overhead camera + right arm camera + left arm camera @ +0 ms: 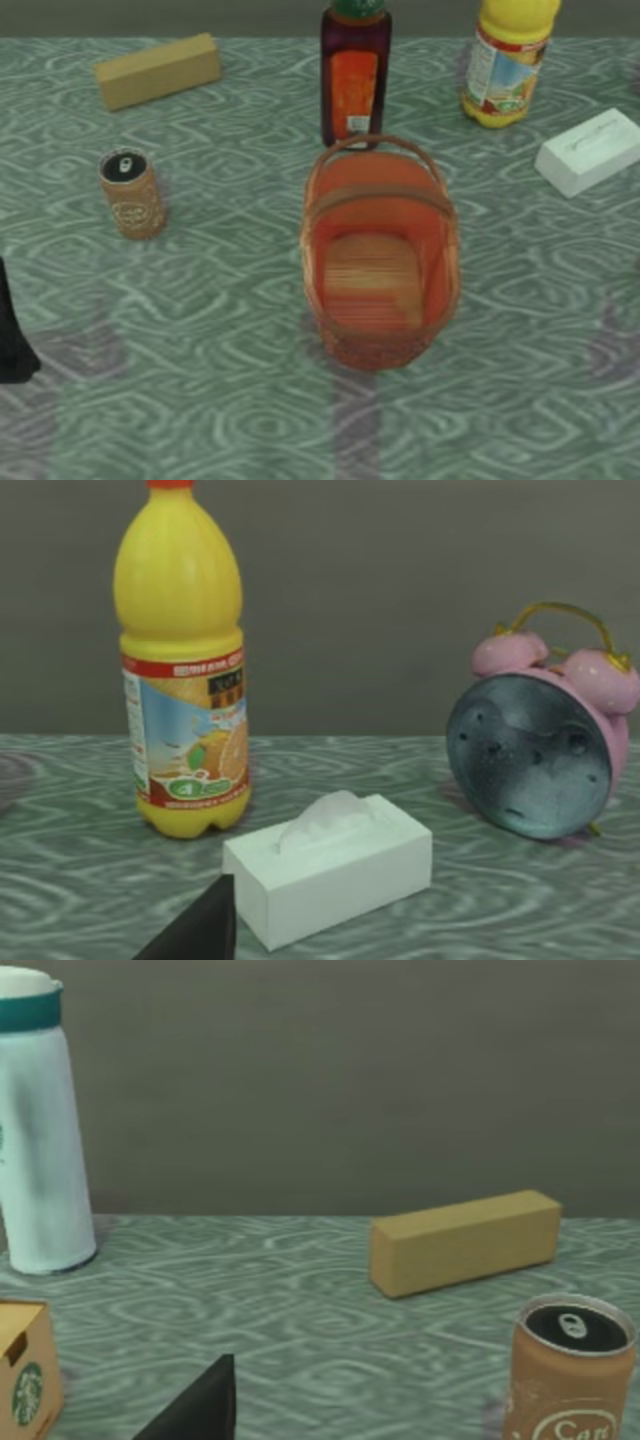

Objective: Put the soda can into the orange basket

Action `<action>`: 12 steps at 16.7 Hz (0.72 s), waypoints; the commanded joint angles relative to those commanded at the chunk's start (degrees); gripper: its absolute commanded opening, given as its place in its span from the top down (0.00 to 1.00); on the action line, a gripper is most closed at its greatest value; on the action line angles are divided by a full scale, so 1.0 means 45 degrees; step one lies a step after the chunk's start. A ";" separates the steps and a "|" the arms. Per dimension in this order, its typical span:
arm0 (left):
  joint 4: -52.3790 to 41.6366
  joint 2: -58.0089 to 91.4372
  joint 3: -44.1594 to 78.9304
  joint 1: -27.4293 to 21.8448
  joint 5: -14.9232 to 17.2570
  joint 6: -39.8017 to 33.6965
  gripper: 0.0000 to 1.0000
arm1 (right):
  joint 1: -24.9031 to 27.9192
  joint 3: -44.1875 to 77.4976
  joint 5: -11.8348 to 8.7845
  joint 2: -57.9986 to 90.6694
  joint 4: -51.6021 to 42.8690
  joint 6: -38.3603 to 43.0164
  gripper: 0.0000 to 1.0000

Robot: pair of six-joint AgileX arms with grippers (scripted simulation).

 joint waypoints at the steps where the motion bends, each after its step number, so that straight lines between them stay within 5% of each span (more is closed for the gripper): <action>1: 0.0000 0.0000 0.0000 0.0000 0.0000 0.0000 0.00 | 0.0000 0.0000 0.0000 0.0000 0.0000 0.0000 0.00; 6: -0.0827 0.1174 0.1122 -0.0311 0.0203 0.0426 0.00 | 0.0000 0.0000 0.0000 0.0000 0.0000 0.0000 0.00; 12: -0.4140 0.5966 0.5586 -0.1071 0.0543 0.1885 0.00 | 0.0000 0.0000 0.0000 0.0000 0.0000 0.0000 0.00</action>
